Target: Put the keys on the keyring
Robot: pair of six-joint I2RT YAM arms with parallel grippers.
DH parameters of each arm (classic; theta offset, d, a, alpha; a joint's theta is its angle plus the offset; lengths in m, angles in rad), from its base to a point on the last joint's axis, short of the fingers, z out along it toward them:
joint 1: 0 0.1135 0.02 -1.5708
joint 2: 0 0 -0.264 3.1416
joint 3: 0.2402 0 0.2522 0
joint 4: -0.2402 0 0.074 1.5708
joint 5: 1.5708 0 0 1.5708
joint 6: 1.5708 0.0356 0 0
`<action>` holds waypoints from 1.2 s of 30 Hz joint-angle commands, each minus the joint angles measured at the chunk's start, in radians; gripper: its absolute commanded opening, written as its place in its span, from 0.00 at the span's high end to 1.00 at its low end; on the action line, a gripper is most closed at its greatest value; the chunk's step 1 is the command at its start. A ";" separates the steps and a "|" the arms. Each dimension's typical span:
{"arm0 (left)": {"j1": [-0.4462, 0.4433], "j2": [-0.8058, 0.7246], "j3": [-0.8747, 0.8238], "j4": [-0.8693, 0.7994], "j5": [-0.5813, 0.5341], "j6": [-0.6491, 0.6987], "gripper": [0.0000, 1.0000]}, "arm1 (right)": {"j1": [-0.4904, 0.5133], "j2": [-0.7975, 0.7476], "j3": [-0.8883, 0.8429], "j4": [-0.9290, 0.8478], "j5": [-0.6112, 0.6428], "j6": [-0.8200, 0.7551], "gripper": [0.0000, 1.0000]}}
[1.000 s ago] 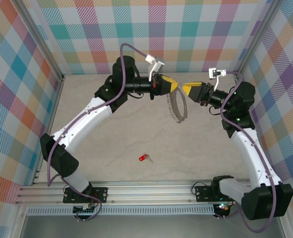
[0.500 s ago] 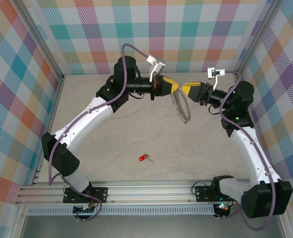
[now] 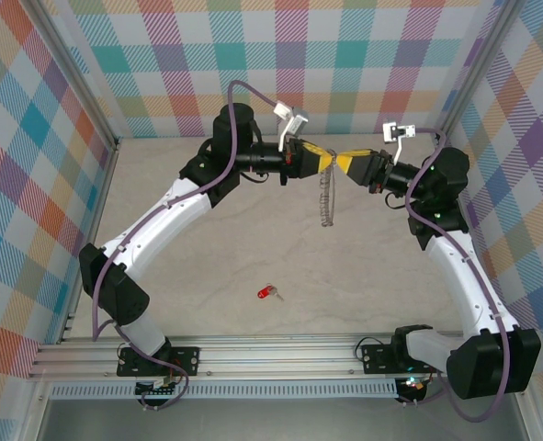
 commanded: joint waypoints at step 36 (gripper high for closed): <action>0.022 -0.110 -0.303 0.626 -0.276 -0.526 0.54 | 0.017 0.040 -0.048 0.480 0.180 0.192 1.00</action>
